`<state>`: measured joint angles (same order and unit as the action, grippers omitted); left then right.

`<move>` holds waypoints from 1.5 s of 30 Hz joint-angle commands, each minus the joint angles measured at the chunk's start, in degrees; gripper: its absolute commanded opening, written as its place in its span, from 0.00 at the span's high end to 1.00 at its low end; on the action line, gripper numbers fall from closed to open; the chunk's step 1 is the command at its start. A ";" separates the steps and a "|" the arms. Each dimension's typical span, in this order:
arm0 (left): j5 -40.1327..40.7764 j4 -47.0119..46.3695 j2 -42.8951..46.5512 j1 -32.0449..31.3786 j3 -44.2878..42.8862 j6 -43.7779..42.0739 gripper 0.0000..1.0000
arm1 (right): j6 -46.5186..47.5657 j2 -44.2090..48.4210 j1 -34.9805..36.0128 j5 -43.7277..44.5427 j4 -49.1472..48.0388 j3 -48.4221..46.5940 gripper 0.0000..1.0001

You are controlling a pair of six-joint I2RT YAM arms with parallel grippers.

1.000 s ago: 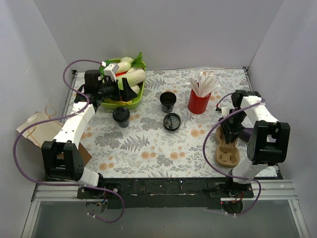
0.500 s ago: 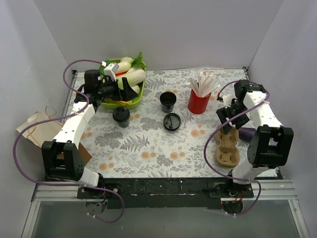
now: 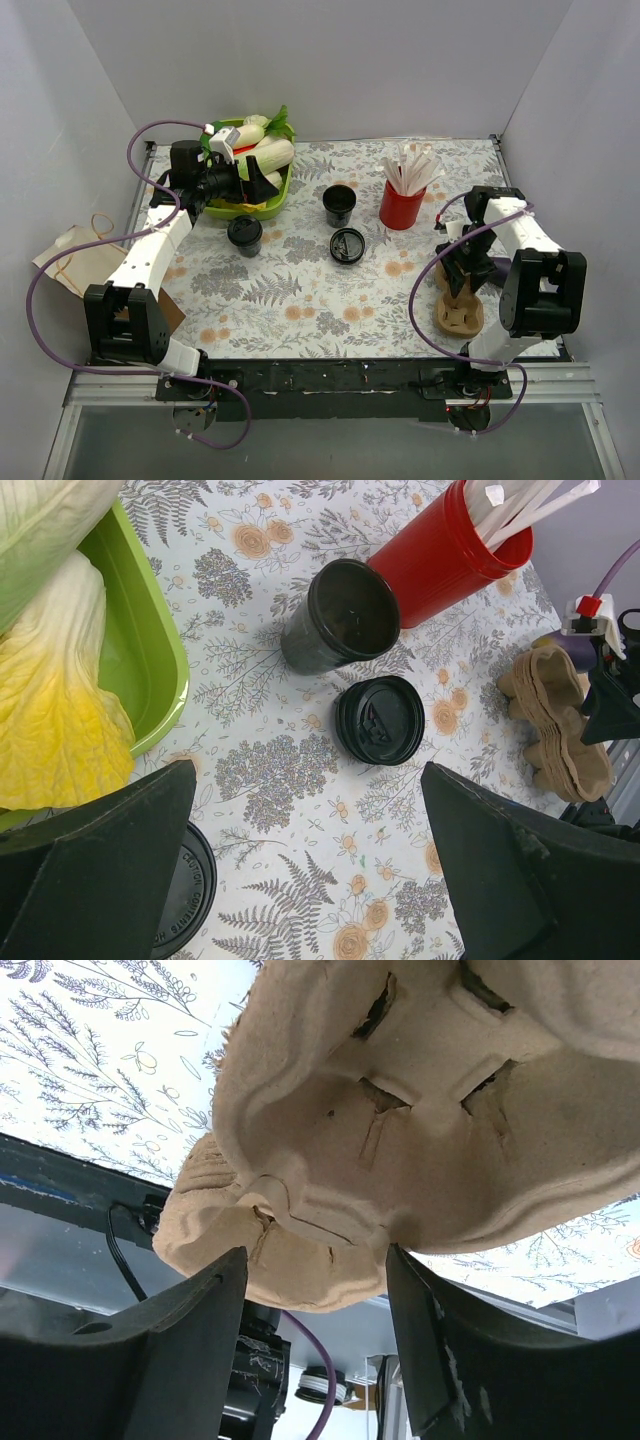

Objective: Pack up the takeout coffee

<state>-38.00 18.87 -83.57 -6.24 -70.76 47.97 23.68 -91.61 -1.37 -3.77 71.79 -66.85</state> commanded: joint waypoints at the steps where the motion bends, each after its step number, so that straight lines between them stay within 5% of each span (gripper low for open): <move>1: 0.03 -0.33 2.45 -0.26 0.27 -0.24 0.02 | -1.71 -0.93 0.05 0.08 0.37 -0.21 0.35; 12: -0.06 -0.68 2.01 -0.26 0.54 -0.24 0.02 | -3.64 -4.71 0.75 1.40 -0.51 -2.84 0.36; 26: -0.76 -0.33 2.36 -0.18 0.10 -0.50 0.02 | -0.31 -0.58 2.68 7.55 0.90 -4.69 0.85; 37: -3.66 -1.12 0.78 -0.26 -1.66 0.46 0.02 | 5.23 3.63 2.42 12.56 3.09 -9.36 0.96; 45: -4.29 3.08 3.49 -0.26 -5.08 -3.83 0.02 | 9.98 7.58 2.77 6.07 3.09 -9.52 0.99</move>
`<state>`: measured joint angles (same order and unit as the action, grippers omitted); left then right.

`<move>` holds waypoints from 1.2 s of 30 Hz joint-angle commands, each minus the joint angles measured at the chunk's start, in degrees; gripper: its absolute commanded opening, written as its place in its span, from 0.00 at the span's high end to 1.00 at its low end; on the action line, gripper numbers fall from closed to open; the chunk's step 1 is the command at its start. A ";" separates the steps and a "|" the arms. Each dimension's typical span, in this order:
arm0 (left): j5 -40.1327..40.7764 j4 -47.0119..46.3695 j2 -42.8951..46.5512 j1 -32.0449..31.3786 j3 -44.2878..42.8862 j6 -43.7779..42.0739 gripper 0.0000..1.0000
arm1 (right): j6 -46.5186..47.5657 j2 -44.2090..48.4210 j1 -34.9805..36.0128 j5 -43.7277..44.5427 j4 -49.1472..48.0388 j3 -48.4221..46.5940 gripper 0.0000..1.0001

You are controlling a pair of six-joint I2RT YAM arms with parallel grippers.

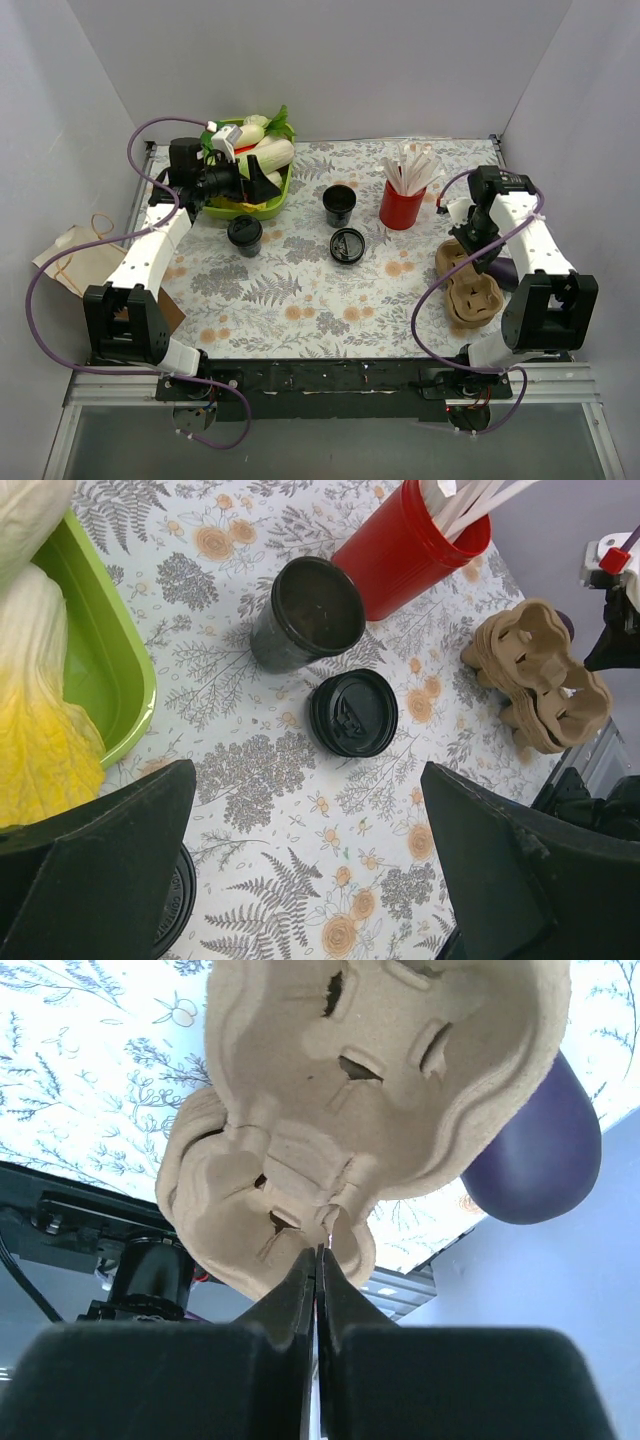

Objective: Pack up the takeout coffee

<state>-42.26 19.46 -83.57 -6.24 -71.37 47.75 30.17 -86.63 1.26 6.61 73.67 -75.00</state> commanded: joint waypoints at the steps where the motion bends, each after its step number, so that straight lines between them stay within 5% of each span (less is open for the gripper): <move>1: 0.94 3.29 3.85 -0.26 -5.61 -4.76 0.02 | 4.27 2.87 0.41 -5.28 1.30 -1.90 0.99; 6: 5.96 5.76 5.79 -0.26 -6.76 -9.25 0.02 | 1.65 1.74 2.96 -4.85 1.21 -2.69 0.98; 8: 6.14 5.94 5.96 -0.70 -6.33 -8.81 0.02 | -0.19 1.03 2.96 -5.38 1.21 -1.64 0.78; 17: 6.23 4.71 6.40 -1.14 -4.65 -6.70 0.02 | -2.49 -2.48 3.66 -1.34 -0.10 1.17 0.47; 23: 5.96 4.00 7.28 -1.49 -3.07 -6.09 0.02 | -4.50 -4.77 4.80 0.76 -0.28 1.17 0.46; 30: 6.66 3.39 8.42 -1.58 -1.23 -6.35 0.02 | -7.15 -5.30 6.39 4.02 -0.46 2.57 0.22; 36: 6.84 2.86 8.34 -1.58 -0.61 -6.26 0.02 | -7.41 -5.83 7.71 6.30 -1.33 3.73 0.29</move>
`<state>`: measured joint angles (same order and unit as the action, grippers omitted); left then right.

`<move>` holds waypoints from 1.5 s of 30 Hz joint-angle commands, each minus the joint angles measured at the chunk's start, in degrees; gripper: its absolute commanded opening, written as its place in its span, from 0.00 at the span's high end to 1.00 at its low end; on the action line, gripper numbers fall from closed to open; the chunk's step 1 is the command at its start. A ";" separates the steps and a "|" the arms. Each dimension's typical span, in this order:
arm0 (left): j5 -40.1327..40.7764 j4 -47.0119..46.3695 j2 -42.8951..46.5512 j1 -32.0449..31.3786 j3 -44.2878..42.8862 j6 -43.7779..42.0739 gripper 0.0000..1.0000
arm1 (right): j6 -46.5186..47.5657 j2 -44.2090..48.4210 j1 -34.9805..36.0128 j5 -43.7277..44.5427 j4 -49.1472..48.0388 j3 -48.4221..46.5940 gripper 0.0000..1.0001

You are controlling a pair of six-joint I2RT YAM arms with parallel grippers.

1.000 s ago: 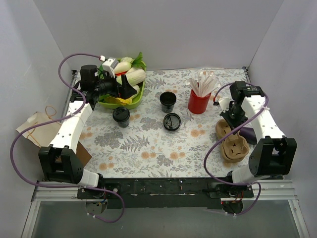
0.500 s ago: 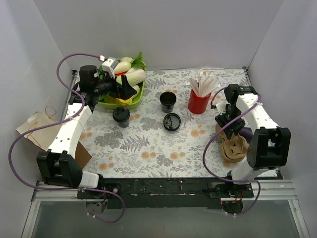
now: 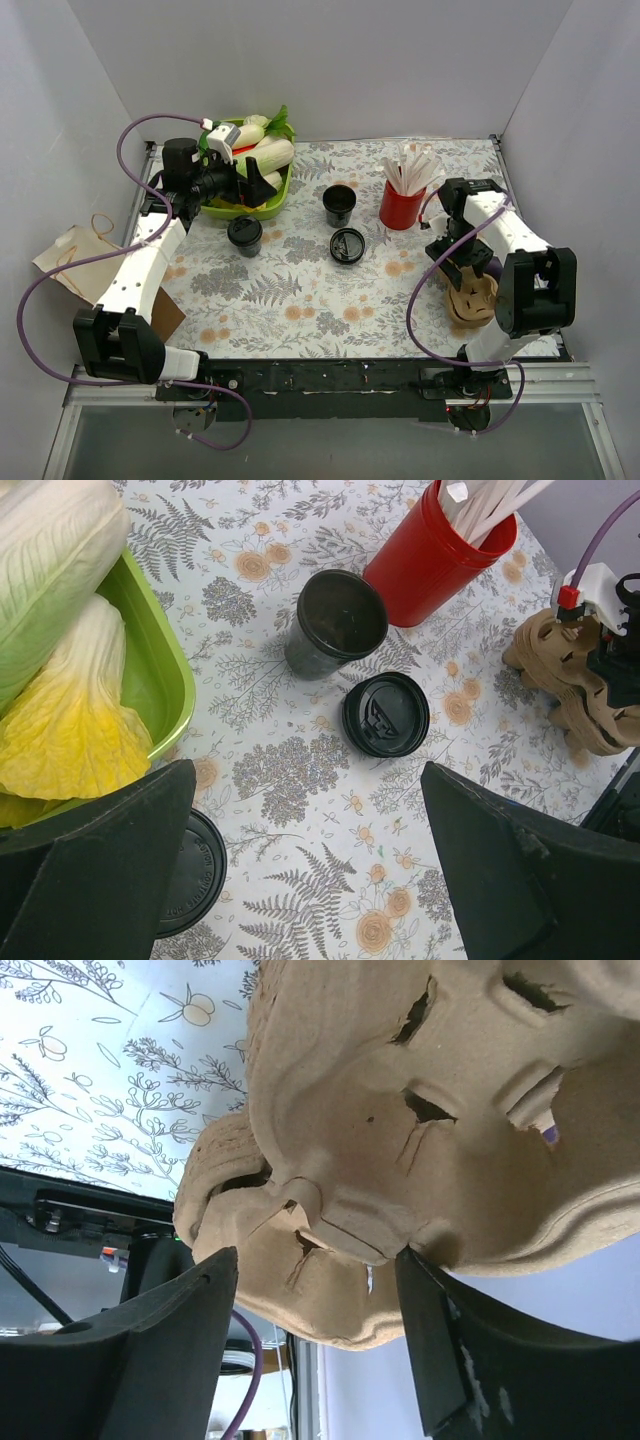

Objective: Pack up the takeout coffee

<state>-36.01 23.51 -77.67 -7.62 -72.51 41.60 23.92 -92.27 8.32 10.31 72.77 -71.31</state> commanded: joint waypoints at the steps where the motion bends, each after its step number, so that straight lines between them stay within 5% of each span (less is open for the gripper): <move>1: 0.76 -1.36 2.43 -0.21 0.61 -0.21 0.02 | -1.16 -0.45 0.56 2.88 -0.53 -0.23 0.32; 8: 0.77 -1.97 2.44 -0.21 1.49 0.05 0.02 | -1.16 -2.91 0.65 5.16 -1.49 -2.61 0.46; 20: 0.59 -2.50 2.96 -0.21 2.90 0.32 0.02 | -1.16 -5.55 0.74 6.74 -2.55 -3.66 0.48; 35: -0.37 -3.03 2.35 -0.21 3.43 0.76 0.02 | 0.07 5.34 0.74 5.51 -0.09 -2.96 0.97; 45: -2.75 -4.44 -0.90 -0.21 1.85 3.22 0.02 | 1.56 8.42 0.82 1.91 -0.18 -4.10 0.99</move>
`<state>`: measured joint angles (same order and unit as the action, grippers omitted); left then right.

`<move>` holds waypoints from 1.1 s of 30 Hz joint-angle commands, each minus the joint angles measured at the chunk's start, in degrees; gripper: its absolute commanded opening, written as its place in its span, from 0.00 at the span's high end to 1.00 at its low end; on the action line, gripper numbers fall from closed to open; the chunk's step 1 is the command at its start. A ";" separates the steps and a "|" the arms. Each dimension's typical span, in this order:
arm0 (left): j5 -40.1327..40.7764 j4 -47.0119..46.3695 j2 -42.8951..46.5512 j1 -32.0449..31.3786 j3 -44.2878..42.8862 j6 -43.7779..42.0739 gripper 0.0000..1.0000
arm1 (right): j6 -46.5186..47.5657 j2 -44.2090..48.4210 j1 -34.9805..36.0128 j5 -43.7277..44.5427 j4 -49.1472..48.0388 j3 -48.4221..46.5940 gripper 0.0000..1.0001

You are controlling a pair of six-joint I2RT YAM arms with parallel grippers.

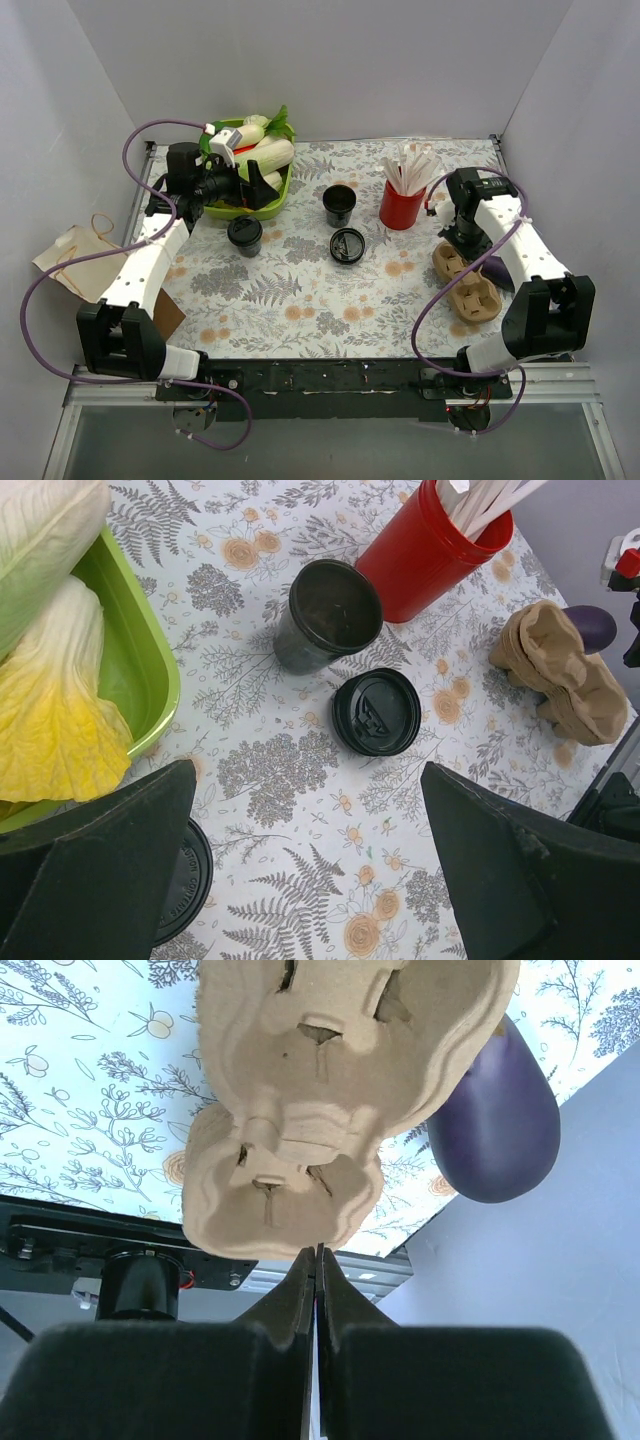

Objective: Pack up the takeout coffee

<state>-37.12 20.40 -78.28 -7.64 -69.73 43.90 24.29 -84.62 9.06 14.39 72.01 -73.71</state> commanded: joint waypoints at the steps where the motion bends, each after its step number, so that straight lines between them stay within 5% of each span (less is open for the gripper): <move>1: -1.81 -1.42 -0.47 -0.18 -1.02 1.10 0.02 | 1.19 0.77 0.08 -1.39 0.42 -1.61 0.99; 3: -1.64 -1.42 -0.47 -0.18 -1.19 1.19 0.02 | 0.93 0.86 0.08 -0.51 -0.81 -1.52 0.97; 4: -1.64 -1.51 -0.30 -0.18 -1.28 1.28 0.02 | 0.76 0.69 -0.18 -0.25 -0.99 -1.35 0.77; 7: -1.72 -1.68 -0.12 -0.18 -0.84 1.63 0.02 | 0.23 -0.54 -0.27 -1.55 -1.34 -0.74 0.64; 24: -0.32 -1.16 1.64 -0.18 0.56 0.92 0.02 | -1.79 -11.27 -2.82 -4.02 -0.55 0.94 0.58; 33: -0.58 -1.07 0.06 -0.18 -0.49 0.75 0.02 | -2.23 -13.90 -3.43 -3.06 -0.82 0.06 0.40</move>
<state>-37.87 19.29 -79.07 -7.64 -69.73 45.39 22.63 -97.93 6.33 11.18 70.54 -73.19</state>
